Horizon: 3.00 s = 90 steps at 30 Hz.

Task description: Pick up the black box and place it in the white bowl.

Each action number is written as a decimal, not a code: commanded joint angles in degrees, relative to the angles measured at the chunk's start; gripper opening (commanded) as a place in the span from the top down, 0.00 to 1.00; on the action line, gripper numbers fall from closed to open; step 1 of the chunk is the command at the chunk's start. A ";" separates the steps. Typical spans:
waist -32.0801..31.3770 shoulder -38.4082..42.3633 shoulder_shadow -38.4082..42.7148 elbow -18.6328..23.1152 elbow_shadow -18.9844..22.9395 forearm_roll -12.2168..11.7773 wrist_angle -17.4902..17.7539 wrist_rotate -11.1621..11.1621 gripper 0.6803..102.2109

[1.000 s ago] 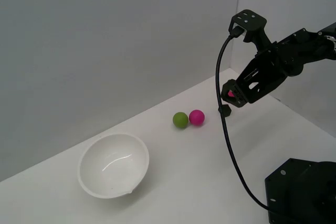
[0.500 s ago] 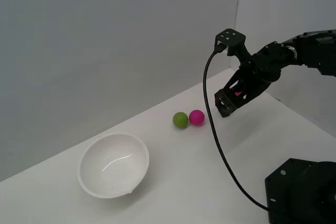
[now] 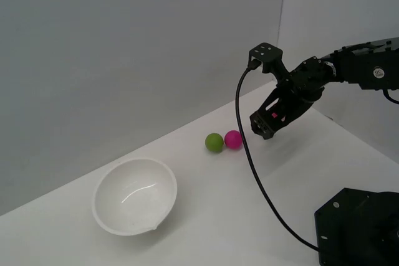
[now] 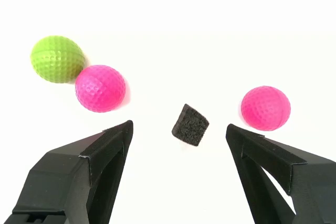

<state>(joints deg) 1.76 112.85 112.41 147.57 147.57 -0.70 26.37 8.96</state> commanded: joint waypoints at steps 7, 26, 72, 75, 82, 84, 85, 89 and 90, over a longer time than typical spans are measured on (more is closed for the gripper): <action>0.79 0.70 1.05 -1.14 -1.32 -0.26 0.44 0.53 0.02; 2.64 -3.78 -3.34 -1.14 -1.23 0.53 -1.76 1.14 0.02; 2.64 -10.28 -9.84 -1.41 -1.49 0.53 -4.83 1.05 0.67; 2.64 -10.20 -9.76 -1.41 -1.49 0.53 -4.83 1.14 0.81; 2.64 -9.93 -9.40 -1.49 -1.58 0.53 -4.57 1.05 0.98; 2.64 -9.84 -9.40 -1.41 -1.58 0.53 -4.31 1.14 0.98; 2.64 -9.76 -9.32 -1.49 -1.58 0.53 -3.96 1.05 0.98; 2.64 -7.91 -7.47 -1.76 -1.93 0.62 -2.29 1.14 0.98; 2.64 -7.21 -6.77 -1.85 -2.02 0.62 -1.85 1.14 0.98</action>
<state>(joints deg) 3.87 103.18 102.74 146.60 146.60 -0.18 23.82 9.93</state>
